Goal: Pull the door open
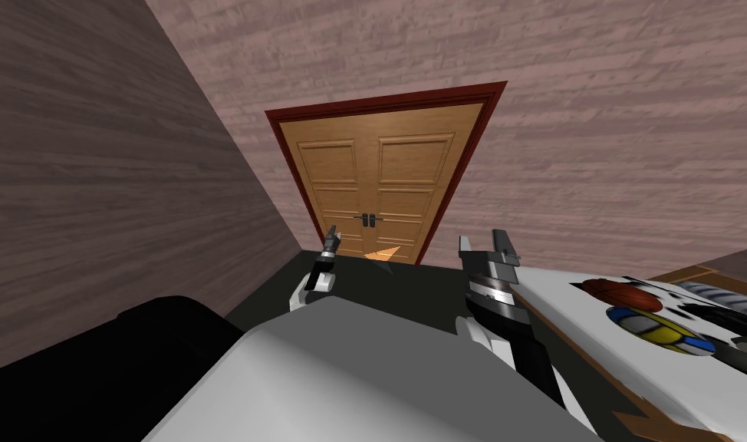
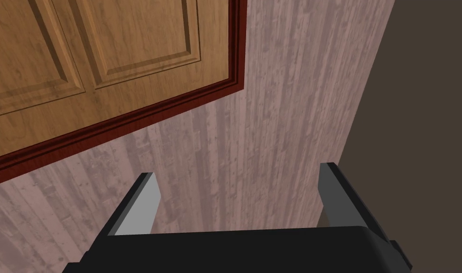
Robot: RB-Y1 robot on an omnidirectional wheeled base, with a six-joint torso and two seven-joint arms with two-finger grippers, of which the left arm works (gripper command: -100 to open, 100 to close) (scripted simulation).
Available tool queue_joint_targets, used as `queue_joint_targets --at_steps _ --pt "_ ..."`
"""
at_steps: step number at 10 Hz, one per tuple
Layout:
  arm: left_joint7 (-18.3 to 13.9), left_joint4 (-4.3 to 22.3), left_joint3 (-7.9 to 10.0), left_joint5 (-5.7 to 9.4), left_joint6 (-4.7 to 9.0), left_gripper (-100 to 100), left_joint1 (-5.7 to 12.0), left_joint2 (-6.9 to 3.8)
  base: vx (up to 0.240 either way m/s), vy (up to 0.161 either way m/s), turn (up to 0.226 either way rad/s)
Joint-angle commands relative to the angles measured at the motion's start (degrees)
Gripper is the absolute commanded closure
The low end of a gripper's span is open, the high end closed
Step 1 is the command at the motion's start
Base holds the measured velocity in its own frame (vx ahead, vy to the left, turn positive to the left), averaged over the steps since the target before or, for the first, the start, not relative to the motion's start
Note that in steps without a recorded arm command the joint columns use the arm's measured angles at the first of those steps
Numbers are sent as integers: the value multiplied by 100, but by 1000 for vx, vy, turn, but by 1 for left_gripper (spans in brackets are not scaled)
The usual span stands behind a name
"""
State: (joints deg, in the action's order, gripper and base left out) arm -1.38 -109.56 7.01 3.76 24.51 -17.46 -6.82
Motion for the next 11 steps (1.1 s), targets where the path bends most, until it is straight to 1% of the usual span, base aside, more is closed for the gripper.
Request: queue_joint_targets --at_steps 1,6,7,10,11 --pt "-52 226 28 25 -25 -100 85 -69 68 12 -67" --pt "-219 1019 125 109 -100 -100 415 -304 102 18 -76" --pt "-219 1050 125 109 -100 -100 415 -304 58 10 -26" --pt "-321 1538 185 159 -145 -100 614 -442 76 13 -71" --pt "-321 1548 185 159 -145 -100 614 -442 56 13 -14"
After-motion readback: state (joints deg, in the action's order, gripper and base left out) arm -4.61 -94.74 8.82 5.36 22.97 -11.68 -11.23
